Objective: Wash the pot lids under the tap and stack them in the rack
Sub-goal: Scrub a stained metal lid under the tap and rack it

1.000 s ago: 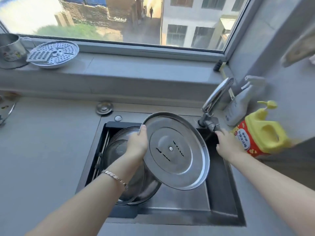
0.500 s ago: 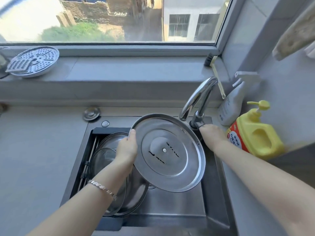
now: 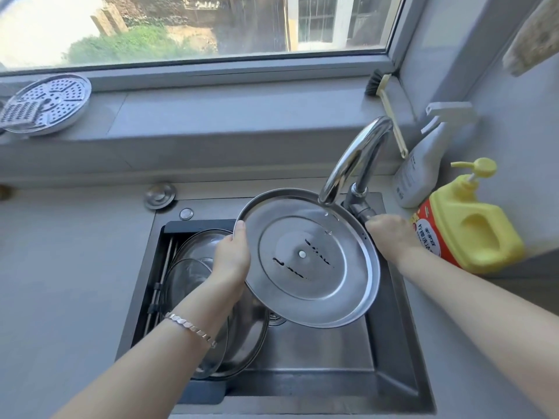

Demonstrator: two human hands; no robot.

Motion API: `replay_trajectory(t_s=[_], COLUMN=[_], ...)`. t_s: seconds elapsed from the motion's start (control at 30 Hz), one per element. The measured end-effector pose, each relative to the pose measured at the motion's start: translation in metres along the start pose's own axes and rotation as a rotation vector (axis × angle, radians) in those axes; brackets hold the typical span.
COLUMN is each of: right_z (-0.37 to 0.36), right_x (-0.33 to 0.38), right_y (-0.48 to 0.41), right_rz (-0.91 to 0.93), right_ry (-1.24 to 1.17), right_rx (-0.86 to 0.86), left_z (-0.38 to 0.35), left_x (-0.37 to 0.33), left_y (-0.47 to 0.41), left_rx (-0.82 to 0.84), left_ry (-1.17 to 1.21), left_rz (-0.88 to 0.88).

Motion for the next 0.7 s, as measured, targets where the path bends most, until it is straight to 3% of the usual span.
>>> replay_trajectory(t_s=[0.1, 0.17, 0.27, 0.3, 0.4, 0.5, 0.53, 0.63, 0.7], right_z=[0.002, 0.003, 0.012, 0.015, 0.024, 0.035, 0.035, 0.022, 0.027], right_x=[0.004, 0.000, 0.016, 0.032, 0.107, 0.153, 0.150, 0.107, 0.104], right_y=[0.000, -0.001, 0.010, 0.017, 0.048, 0.068, 0.062, 0.036, 0.032], right_rz=[0.017, -0.074, -0.202, -0.191, -0.018, 0.365, 0.389, 0.098, 0.048], right_ry=[-0.013, -0.095, -0.429, -0.516, -0.671, -0.646, -0.633, -0.571, -0.541], right_rx=[0.028, 0.018, -0.134, -0.104, 0.118, 0.027, -0.047, -0.038, -0.017], left_z=[0.000, 0.000, 0.000, 0.000, -0.004, -0.006, -0.004, 0.004, 0.005], left_x=[0.000, 0.000, -0.002, -0.003, -0.003, 0.003, 0.004, 0.008, 0.008], left_y=[0.000, 0.002, 0.005, 0.007, 0.014, 0.019, 0.021, 0.026, 0.027], left_rx=[-0.004, -0.005, -0.021, -0.037, -0.077, -0.062, -0.060, -0.071, -0.081], left_ry=[0.015, 0.013, 0.006, -0.004, -0.015, -0.003, 0.013, 0.099, 0.118], left_rz=[-0.005, -0.009, -0.044, -0.071, -0.162, -0.203, -0.202, -0.187, -0.173])
Point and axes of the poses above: each hand's wrist, its own y-axis away from the middle knuckle, its own z-axis out of the back of the hand, x = y × z, the point moved 4 cm from there along -y, towards the middle knuckle, and after that the axes turned 9 degrees about -x, right-handed, at the moved point
